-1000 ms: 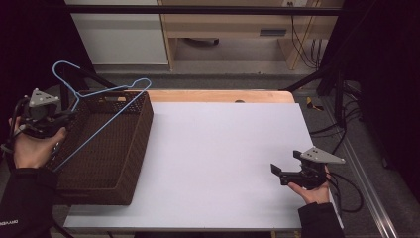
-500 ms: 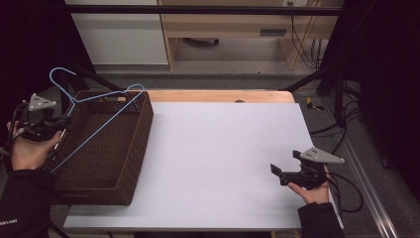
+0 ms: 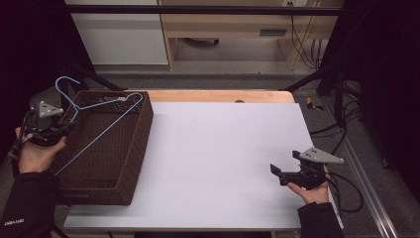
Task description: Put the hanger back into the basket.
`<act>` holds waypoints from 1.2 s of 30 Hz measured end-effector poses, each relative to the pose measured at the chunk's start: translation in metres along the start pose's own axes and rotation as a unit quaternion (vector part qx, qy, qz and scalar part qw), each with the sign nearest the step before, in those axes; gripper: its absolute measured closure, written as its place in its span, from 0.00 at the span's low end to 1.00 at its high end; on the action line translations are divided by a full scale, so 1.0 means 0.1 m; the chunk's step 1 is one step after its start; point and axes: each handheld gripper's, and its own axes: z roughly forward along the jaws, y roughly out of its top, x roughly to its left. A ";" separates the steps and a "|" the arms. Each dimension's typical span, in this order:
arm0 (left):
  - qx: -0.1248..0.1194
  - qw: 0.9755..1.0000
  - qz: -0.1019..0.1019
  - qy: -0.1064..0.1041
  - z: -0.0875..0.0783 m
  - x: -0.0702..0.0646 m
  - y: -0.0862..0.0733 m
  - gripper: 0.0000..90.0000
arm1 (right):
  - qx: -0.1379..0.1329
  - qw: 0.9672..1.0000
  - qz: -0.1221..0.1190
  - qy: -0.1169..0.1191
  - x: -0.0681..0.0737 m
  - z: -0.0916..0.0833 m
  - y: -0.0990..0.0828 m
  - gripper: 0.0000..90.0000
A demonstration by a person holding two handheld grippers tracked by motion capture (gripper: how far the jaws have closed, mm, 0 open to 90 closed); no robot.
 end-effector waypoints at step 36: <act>-0.047 0.995 -0.060 -0.071 0.01 -0.30 -0.24 0.60 | -0.004 1.000 -0.003 0.003 0.02 0.00 0.00 0.04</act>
